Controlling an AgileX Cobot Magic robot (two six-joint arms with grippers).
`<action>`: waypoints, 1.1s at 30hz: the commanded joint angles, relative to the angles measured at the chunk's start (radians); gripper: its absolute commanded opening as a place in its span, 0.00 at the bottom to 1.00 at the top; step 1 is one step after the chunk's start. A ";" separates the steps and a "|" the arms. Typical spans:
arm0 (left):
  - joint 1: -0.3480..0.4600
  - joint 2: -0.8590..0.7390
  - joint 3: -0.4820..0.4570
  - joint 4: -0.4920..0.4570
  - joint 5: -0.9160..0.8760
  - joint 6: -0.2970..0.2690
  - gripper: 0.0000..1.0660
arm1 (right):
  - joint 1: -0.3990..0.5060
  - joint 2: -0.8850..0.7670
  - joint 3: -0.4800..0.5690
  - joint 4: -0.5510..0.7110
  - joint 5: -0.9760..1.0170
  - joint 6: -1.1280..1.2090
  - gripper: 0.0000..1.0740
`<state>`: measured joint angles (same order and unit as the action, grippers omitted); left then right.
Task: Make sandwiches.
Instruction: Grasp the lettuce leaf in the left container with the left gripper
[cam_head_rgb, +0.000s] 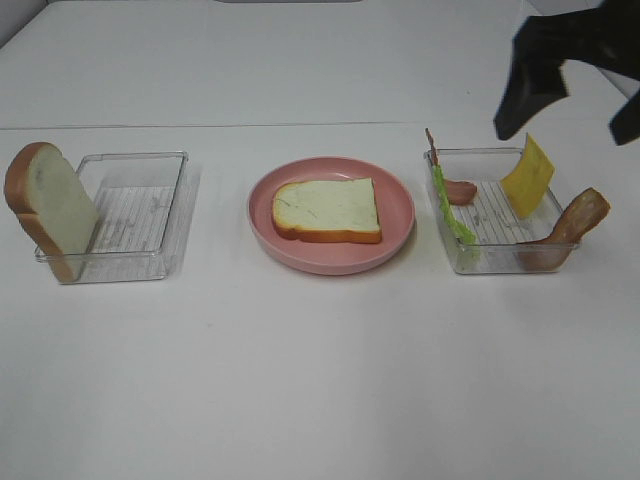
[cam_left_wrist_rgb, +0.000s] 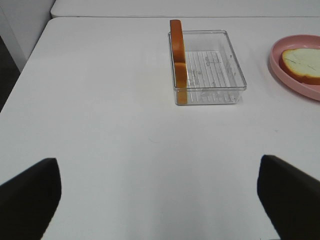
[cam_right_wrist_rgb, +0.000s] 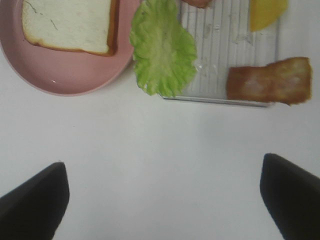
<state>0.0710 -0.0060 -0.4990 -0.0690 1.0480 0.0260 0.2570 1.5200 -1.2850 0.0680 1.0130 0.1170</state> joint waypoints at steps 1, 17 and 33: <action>-0.002 -0.020 0.000 -0.005 -0.015 -0.009 0.95 | 0.019 0.124 -0.092 -0.016 -0.005 0.024 0.92; -0.002 -0.020 0.000 -0.005 -0.015 -0.009 0.95 | 0.053 0.484 -0.376 -0.013 -0.022 -0.018 0.92; -0.002 -0.020 0.000 -0.006 -0.015 -0.009 0.95 | 0.053 0.651 -0.396 -0.099 -0.033 -0.026 0.92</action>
<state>0.0710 -0.0060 -0.4990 -0.0690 1.0480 0.0260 0.3110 2.1550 -1.6740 -0.0190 0.9850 0.1050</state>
